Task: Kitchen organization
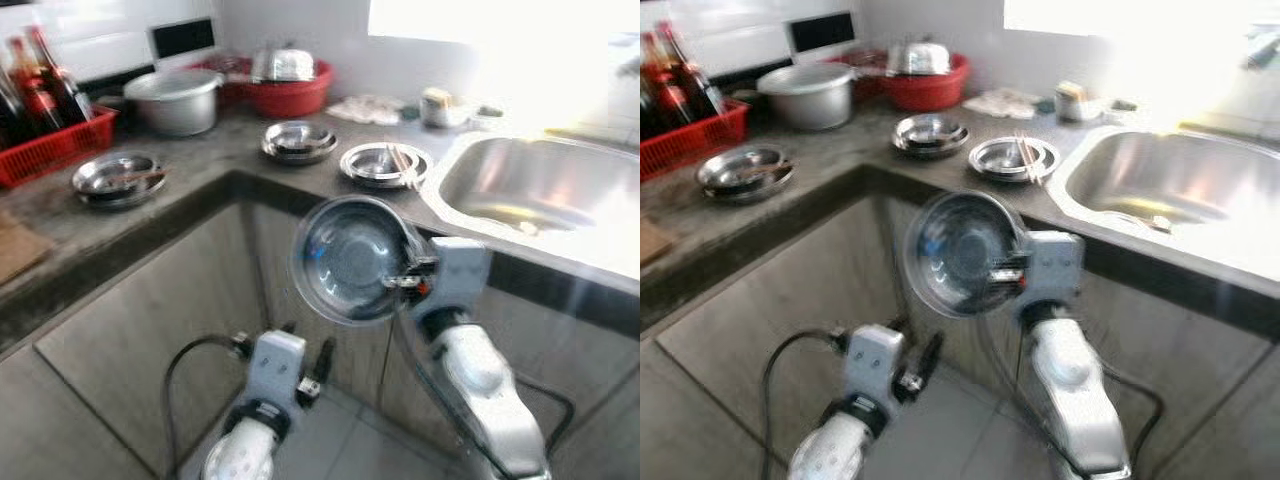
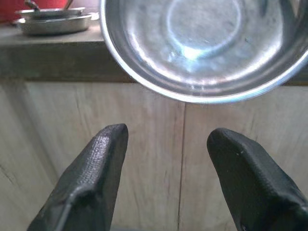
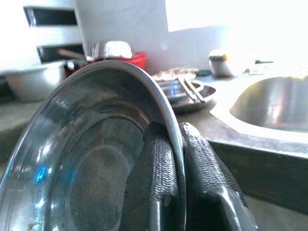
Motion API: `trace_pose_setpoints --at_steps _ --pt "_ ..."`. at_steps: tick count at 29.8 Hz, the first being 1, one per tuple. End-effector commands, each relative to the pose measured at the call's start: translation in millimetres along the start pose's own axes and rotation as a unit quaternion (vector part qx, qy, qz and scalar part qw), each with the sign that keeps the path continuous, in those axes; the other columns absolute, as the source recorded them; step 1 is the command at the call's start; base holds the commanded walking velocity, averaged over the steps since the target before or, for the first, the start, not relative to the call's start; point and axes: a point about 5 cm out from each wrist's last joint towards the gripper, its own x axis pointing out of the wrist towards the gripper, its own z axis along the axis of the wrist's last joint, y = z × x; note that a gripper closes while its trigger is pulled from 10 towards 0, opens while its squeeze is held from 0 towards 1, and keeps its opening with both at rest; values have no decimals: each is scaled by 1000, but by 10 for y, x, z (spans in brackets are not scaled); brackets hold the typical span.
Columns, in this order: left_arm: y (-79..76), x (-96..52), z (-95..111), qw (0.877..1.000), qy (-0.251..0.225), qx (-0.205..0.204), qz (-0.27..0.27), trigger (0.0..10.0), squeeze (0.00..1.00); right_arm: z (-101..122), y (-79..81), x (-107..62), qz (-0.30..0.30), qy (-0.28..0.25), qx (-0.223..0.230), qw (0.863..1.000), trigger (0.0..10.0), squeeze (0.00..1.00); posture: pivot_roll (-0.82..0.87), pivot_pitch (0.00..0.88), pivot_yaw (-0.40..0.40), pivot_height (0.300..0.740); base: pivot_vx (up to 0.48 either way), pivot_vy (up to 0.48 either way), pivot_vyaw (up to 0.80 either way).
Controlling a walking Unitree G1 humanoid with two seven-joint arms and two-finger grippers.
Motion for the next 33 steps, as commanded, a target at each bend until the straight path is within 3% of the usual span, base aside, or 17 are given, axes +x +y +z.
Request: trace_pose_setpoints --at_steps 1,8,15,20,33 --pt "51 -15 -3 1000 2 2 5 10000 0 56 85 13 16 -12 2 1000 10000 0 7 29 6 740 0 0 -800" --pt "32 -9 -4 1000 3 15 -4 10000 0 67 84 12 14 -14 1 1000 10000 0 2 30 9 740 0 0 -800" --pt "31 -9 -6 1000 3 15 -6 10000 0 86 91 15 16 -19 -2 1000 10000 0 2 31 9 740 0 -389 -800" --pt "61 -4 -15 1000 9 6 6 10000 0 109 100 29 21 -24 -6 999 10000 0 3 31 9 740 0 0 -800" --pt "66 -3 11 1000 1 5 7 10000 0 254 117 110 34 -49 -3 998 10000 0 3 31 7 740 21 0 0"
